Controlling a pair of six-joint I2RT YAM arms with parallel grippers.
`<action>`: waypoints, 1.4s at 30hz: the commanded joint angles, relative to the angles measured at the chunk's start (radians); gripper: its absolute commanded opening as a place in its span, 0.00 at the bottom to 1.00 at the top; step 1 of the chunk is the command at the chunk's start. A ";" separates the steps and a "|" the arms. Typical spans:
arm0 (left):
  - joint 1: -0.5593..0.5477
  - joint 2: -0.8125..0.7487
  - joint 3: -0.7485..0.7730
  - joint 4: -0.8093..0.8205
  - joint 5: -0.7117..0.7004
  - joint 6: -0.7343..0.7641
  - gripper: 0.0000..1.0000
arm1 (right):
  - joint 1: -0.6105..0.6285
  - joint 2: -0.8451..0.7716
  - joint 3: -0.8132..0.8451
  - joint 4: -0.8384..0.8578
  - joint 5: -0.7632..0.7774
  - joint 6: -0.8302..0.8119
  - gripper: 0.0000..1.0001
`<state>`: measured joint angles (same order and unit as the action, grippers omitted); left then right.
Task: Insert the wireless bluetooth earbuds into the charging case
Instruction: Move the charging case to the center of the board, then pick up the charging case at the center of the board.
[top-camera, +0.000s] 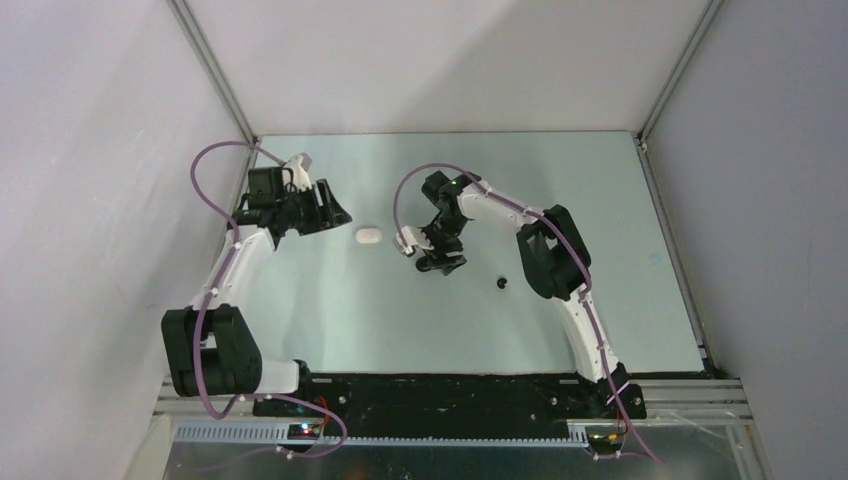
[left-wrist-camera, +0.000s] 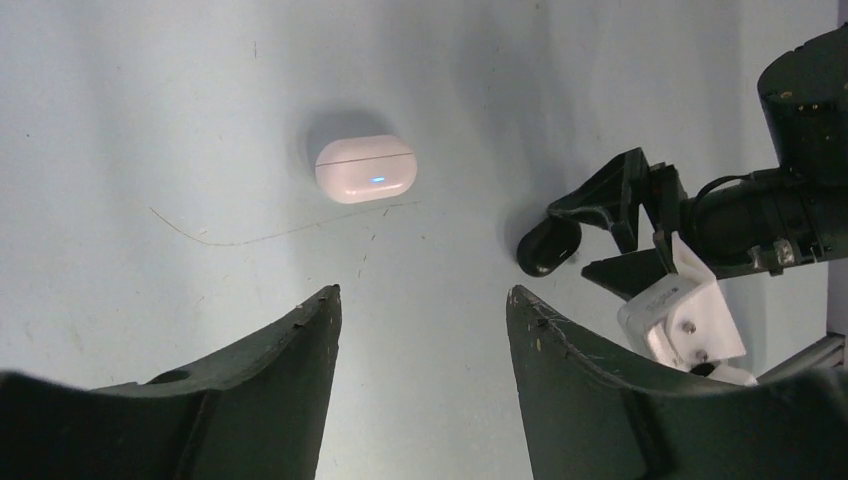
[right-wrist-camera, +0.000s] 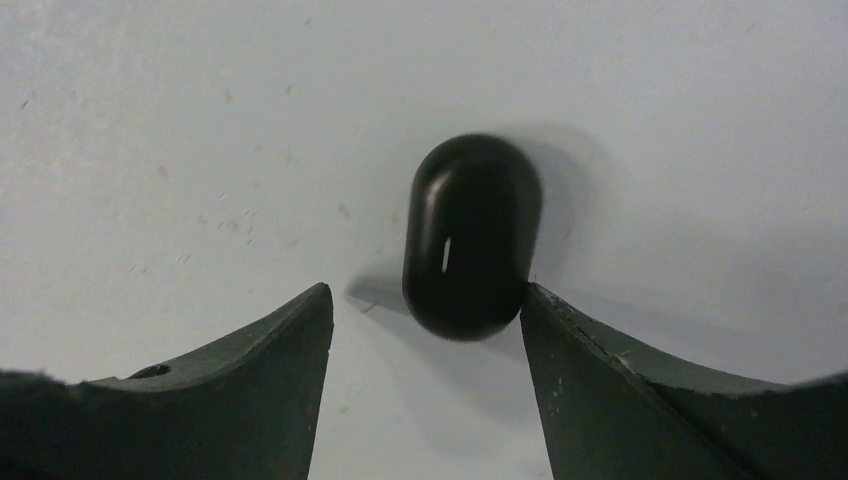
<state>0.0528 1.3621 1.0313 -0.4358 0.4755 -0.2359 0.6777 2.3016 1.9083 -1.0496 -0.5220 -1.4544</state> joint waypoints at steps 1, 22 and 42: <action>0.007 -0.040 -0.017 0.027 0.024 -0.013 0.66 | -0.035 0.002 0.037 -0.142 0.047 0.005 0.71; 0.007 -0.049 -0.044 0.056 -0.012 -0.065 0.66 | -0.018 -0.154 -0.248 0.337 -0.033 0.498 0.69; -0.083 0.037 -0.039 0.178 0.153 -0.033 0.65 | -0.021 -0.369 -0.445 0.579 0.017 0.462 0.27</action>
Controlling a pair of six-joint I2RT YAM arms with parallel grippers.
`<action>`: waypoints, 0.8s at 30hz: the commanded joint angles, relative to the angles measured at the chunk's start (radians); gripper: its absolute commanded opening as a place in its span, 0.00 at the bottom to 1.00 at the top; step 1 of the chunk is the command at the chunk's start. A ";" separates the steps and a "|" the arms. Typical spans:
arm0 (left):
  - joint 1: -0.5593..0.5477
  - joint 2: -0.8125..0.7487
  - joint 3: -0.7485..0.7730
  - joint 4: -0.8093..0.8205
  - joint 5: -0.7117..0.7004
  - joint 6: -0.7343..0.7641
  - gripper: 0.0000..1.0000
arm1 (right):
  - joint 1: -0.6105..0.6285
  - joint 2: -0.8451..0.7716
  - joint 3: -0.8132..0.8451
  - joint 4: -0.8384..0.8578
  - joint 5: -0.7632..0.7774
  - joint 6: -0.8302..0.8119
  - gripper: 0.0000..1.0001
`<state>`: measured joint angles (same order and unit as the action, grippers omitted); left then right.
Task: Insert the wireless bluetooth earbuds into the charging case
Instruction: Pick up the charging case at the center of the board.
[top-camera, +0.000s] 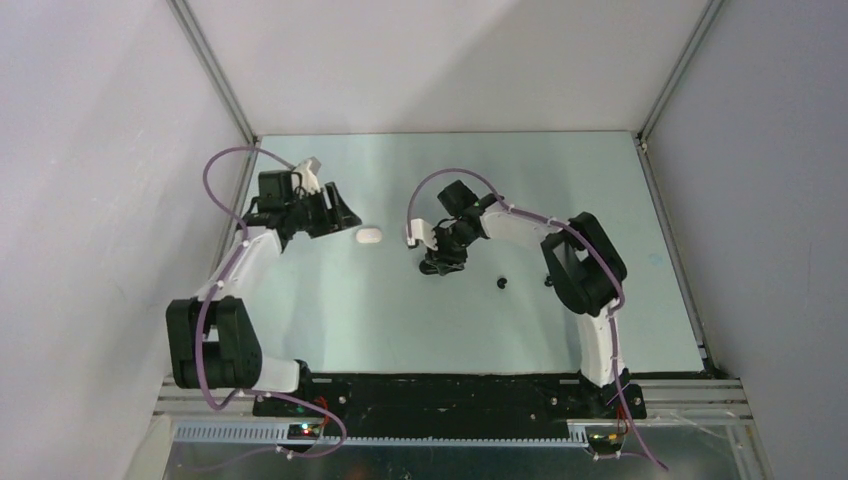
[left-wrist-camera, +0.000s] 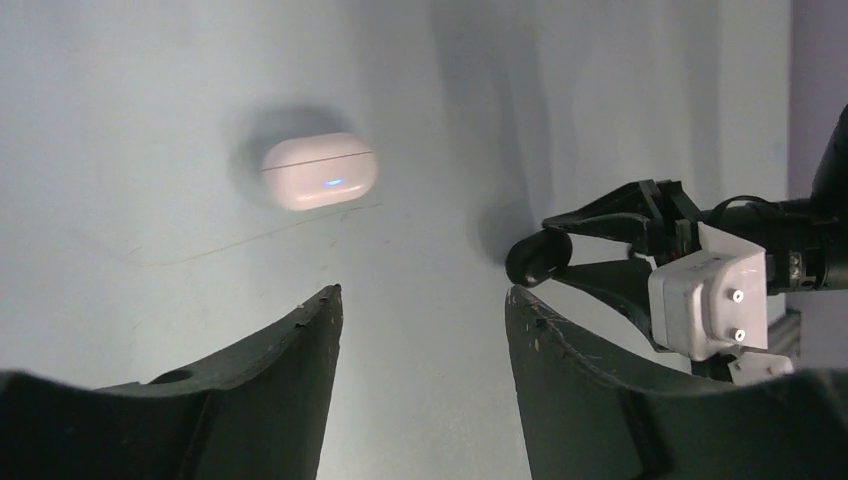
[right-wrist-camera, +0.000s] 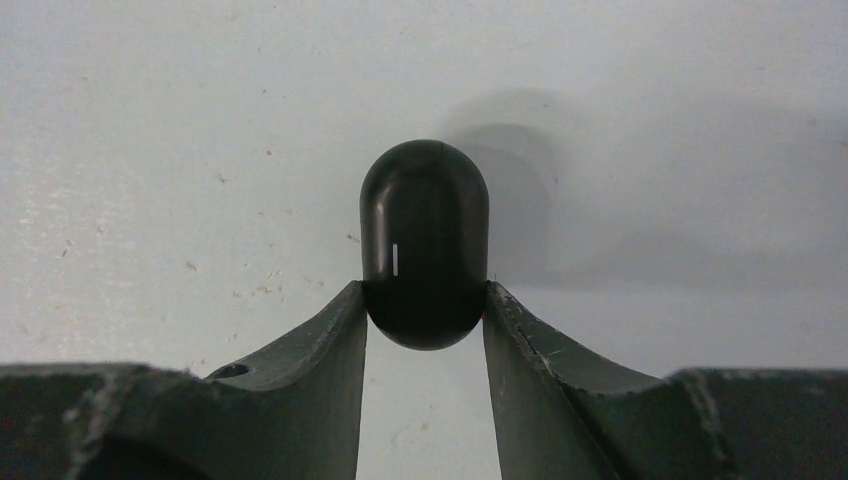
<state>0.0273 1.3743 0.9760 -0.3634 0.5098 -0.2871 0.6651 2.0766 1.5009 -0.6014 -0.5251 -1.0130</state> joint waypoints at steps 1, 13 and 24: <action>-0.068 0.026 0.019 0.149 0.165 0.018 0.65 | -0.012 -0.183 -0.041 0.141 0.024 0.027 0.27; -0.222 0.043 0.121 0.389 0.353 0.007 0.65 | -0.033 -0.442 -0.037 0.240 0.060 0.162 0.26; -0.278 0.113 0.183 0.397 0.429 -0.023 0.63 | -0.024 -0.450 -0.010 0.291 0.097 0.204 0.27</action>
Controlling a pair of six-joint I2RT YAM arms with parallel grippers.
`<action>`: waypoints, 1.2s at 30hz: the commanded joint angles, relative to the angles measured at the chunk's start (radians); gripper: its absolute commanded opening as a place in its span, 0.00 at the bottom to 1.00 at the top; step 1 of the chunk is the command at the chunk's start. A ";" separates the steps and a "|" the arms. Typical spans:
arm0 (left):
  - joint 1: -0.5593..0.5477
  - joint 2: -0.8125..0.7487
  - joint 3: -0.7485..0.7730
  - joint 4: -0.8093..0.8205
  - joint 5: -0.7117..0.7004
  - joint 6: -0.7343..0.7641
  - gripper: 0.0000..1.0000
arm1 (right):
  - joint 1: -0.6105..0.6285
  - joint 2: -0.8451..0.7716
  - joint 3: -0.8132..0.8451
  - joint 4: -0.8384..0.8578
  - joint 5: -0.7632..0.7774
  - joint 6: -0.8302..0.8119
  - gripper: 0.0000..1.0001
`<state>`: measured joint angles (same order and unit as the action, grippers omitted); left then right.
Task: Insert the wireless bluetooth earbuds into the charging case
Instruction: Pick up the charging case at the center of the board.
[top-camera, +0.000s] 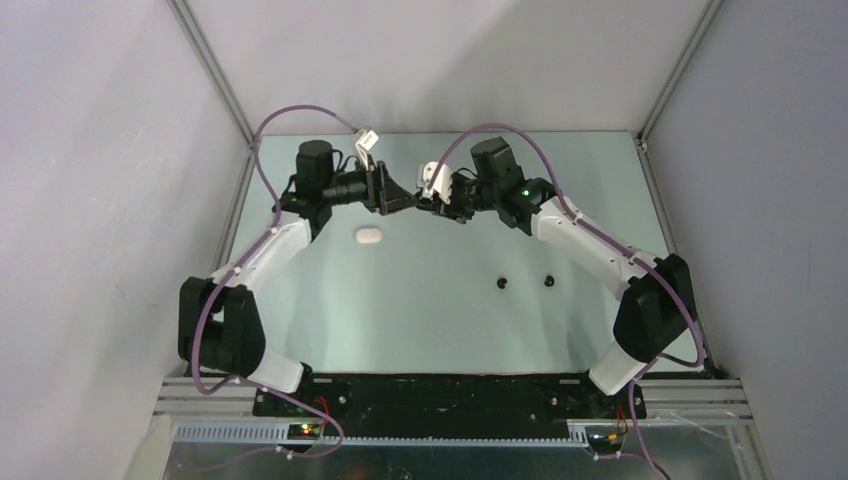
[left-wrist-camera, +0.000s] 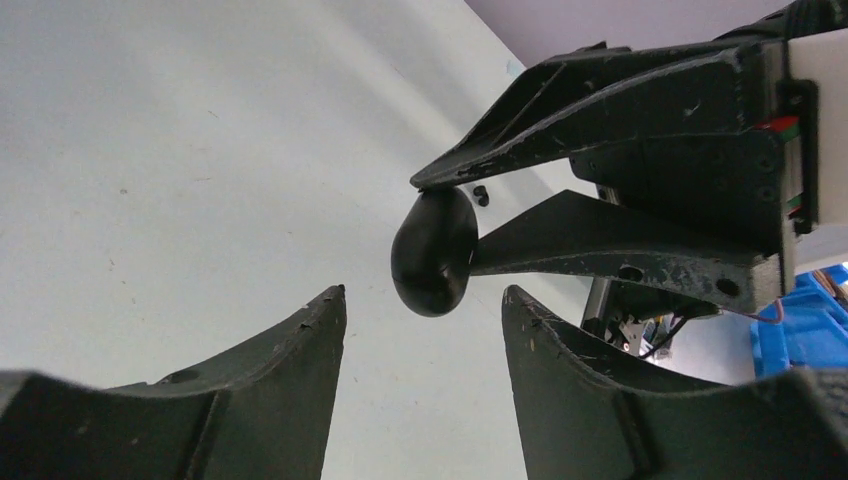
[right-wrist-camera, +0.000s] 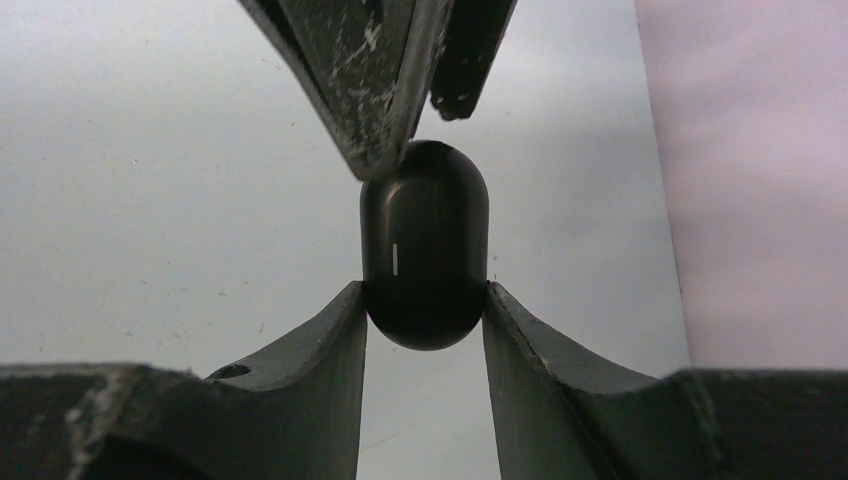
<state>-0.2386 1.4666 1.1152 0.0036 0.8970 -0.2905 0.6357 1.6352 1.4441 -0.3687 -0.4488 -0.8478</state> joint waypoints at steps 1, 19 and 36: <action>-0.014 0.022 0.046 0.030 0.039 -0.022 0.63 | 0.006 -0.007 0.051 0.061 0.021 0.047 0.27; -0.038 0.077 0.074 0.074 0.089 -0.035 0.33 | 0.056 0.026 0.083 0.105 0.047 0.045 0.27; -0.036 0.122 0.100 0.088 0.150 -0.078 0.43 | 0.057 0.024 0.073 0.171 0.111 0.079 0.27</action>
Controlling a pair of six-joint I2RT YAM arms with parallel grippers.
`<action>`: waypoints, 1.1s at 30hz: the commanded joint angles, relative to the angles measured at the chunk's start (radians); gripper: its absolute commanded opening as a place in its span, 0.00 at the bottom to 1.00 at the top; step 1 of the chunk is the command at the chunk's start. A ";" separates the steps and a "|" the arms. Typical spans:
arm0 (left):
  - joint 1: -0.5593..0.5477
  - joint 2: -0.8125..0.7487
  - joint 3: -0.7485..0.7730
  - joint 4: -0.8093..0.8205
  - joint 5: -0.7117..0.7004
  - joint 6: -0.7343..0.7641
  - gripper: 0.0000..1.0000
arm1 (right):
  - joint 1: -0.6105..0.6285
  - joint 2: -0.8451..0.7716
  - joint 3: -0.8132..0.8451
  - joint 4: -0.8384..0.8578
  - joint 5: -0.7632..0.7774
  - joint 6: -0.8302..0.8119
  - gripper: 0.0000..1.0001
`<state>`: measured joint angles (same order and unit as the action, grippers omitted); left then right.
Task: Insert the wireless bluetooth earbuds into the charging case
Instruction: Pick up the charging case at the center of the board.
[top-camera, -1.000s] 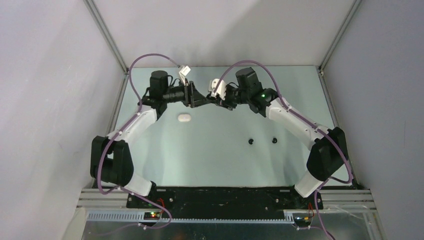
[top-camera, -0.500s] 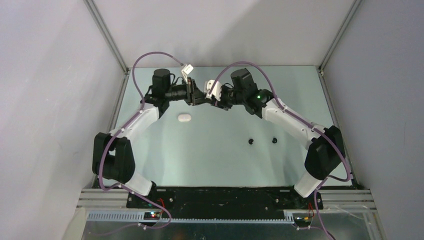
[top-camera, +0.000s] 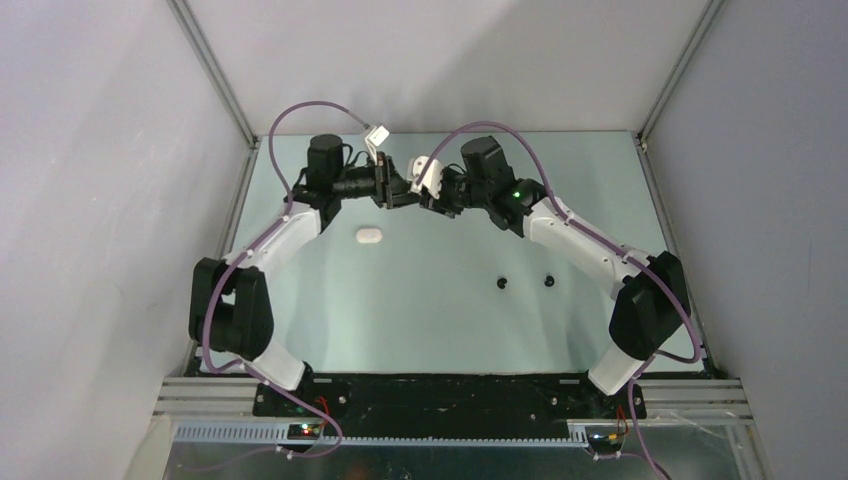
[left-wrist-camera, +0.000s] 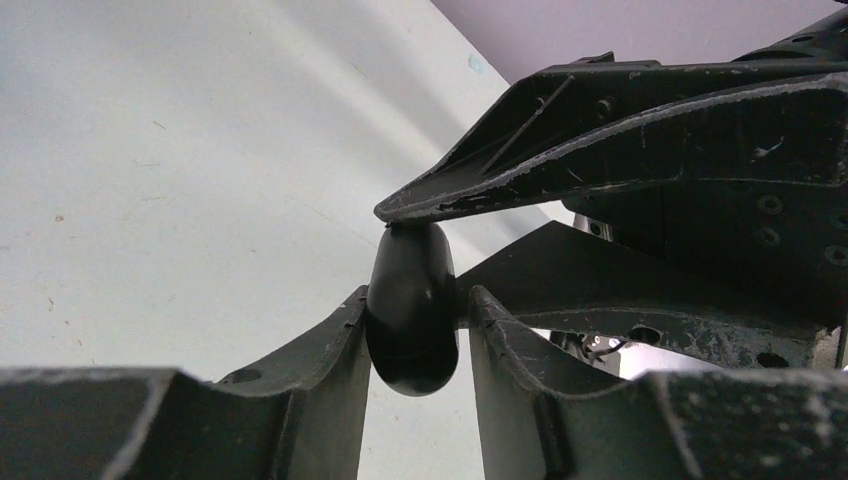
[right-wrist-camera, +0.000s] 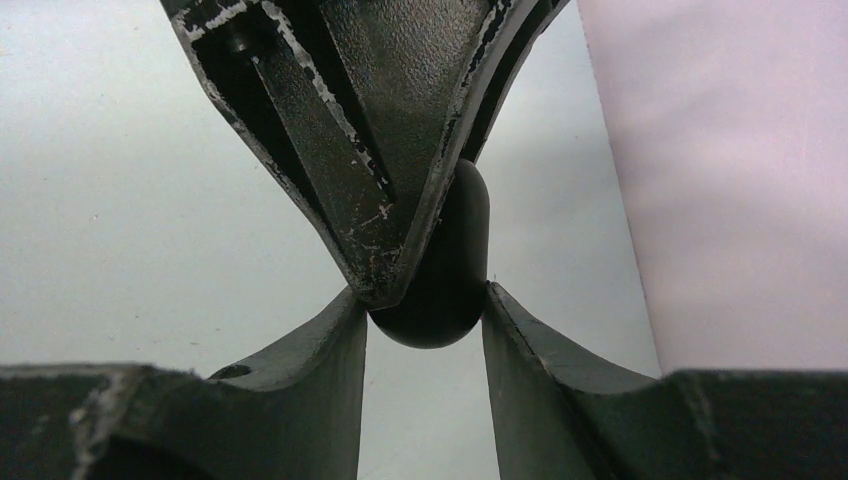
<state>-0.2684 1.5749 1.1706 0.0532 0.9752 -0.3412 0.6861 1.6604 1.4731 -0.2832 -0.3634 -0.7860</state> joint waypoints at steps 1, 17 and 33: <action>-0.005 0.016 0.045 0.043 0.074 -0.031 0.44 | 0.007 -0.002 0.044 0.086 0.026 0.018 0.27; 0.007 0.020 0.031 0.120 0.118 -0.070 0.00 | -0.036 0.019 0.086 -0.041 -0.143 0.069 0.55; -0.030 -0.187 0.006 -0.181 0.033 0.697 0.00 | -0.104 0.167 0.437 -0.593 -0.477 -0.018 0.70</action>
<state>-0.2737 1.4681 1.1503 0.0196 1.0378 0.0254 0.5514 1.7981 1.8584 -0.7929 -0.7937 -0.7643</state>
